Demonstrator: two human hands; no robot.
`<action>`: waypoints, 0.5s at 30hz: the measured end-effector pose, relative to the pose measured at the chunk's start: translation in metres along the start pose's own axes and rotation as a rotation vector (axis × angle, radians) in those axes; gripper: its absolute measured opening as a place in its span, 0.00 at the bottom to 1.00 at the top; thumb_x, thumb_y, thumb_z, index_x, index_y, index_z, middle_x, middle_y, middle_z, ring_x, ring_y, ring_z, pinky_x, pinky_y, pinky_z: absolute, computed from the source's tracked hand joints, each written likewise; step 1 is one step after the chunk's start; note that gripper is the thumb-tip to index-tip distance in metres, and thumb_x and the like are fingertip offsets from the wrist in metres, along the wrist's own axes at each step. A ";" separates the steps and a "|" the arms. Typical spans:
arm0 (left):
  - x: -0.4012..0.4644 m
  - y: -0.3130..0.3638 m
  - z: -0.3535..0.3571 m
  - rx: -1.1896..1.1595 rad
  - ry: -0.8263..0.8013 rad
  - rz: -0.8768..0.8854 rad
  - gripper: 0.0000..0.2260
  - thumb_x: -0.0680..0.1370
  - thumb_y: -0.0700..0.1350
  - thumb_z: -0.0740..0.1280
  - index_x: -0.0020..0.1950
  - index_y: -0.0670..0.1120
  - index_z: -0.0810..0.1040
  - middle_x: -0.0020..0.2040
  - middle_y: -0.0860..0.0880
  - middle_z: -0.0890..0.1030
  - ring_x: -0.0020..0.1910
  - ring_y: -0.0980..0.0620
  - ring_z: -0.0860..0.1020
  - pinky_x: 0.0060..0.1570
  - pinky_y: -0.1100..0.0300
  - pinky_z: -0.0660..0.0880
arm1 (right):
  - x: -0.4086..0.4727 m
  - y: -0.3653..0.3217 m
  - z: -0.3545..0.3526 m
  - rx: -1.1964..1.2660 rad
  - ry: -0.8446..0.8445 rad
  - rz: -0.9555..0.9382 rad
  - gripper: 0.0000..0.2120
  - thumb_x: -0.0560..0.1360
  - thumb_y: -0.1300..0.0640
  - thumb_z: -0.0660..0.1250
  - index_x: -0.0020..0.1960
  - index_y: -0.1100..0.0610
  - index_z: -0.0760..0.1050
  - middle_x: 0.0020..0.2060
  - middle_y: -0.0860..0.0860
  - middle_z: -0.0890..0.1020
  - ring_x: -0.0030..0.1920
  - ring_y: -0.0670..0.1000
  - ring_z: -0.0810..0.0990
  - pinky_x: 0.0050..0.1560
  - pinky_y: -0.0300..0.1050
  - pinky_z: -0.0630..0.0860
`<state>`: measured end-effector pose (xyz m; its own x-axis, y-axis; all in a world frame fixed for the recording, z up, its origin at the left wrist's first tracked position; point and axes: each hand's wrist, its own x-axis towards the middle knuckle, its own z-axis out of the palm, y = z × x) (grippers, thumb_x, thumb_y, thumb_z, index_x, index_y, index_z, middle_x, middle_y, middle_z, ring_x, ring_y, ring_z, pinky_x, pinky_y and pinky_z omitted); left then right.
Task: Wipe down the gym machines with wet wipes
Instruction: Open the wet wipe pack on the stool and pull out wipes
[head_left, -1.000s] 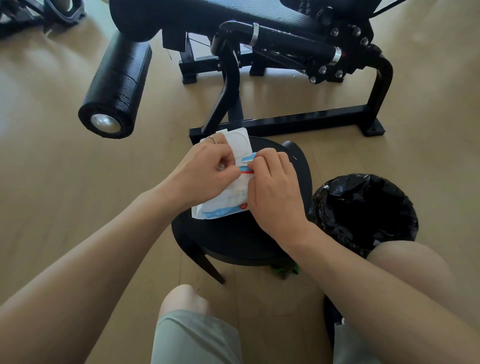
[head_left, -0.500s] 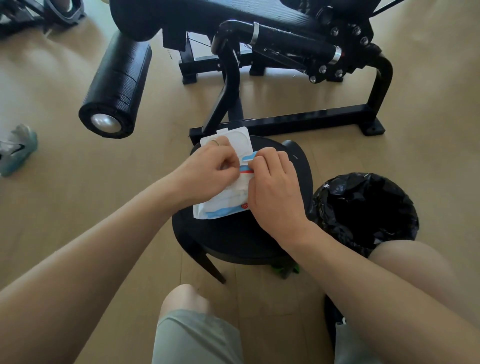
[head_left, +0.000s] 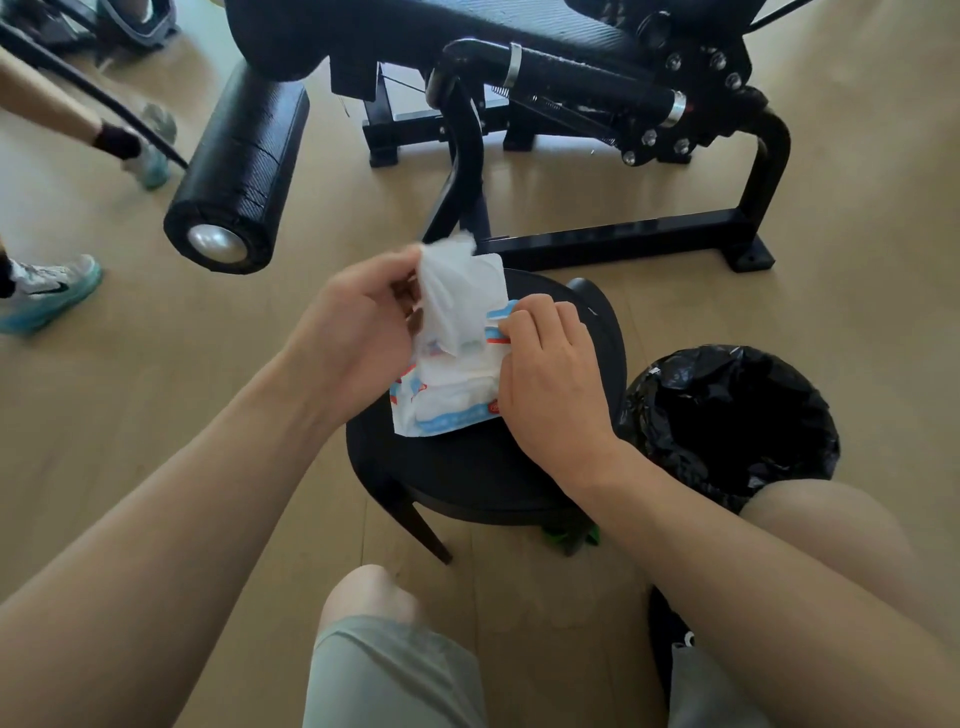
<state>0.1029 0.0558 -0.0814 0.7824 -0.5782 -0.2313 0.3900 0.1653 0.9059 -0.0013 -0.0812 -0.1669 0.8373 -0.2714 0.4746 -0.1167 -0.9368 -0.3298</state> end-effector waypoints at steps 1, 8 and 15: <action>0.000 0.008 0.003 -0.025 -0.007 0.029 0.07 0.80 0.43 0.62 0.51 0.44 0.79 0.45 0.48 0.77 0.41 0.54 0.74 0.50 0.59 0.69 | 0.000 -0.001 -0.001 0.007 0.009 -0.005 0.09 0.76 0.60 0.70 0.55 0.62 0.76 0.54 0.58 0.79 0.52 0.57 0.77 0.53 0.52 0.79; -0.009 0.043 0.024 0.032 -0.039 0.093 0.13 0.84 0.42 0.54 0.45 0.45 0.76 0.39 0.50 0.74 0.37 0.55 0.74 0.40 0.61 0.73 | 0.000 -0.003 -0.003 0.069 0.054 0.015 0.17 0.77 0.57 0.50 0.51 0.61 0.75 0.50 0.56 0.78 0.48 0.56 0.75 0.50 0.52 0.78; -0.014 0.040 0.015 -0.052 0.257 -0.069 0.12 0.86 0.47 0.58 0.57 0.41 0.76 0.34 0.49 0.78 0.32 0.57 0.75 0.30 0.65 0.75 | 0.001 -0.004 -0.007 0.127 0.013 0.055 0.20 0.77 0.54 0.48 0.53 0.61 0.76 0.52 0.57 0.78 0.51 0.56 0.76 0.54 0.51 0.77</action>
<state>0.1004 0.0587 -0.0369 0.8483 -0.3687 -0.3801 0.4657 0.1776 0.8669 -0.0038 -0.0788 -0.1597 0.8246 -0.3252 0.4630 -0.0929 -0.8850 -0.4562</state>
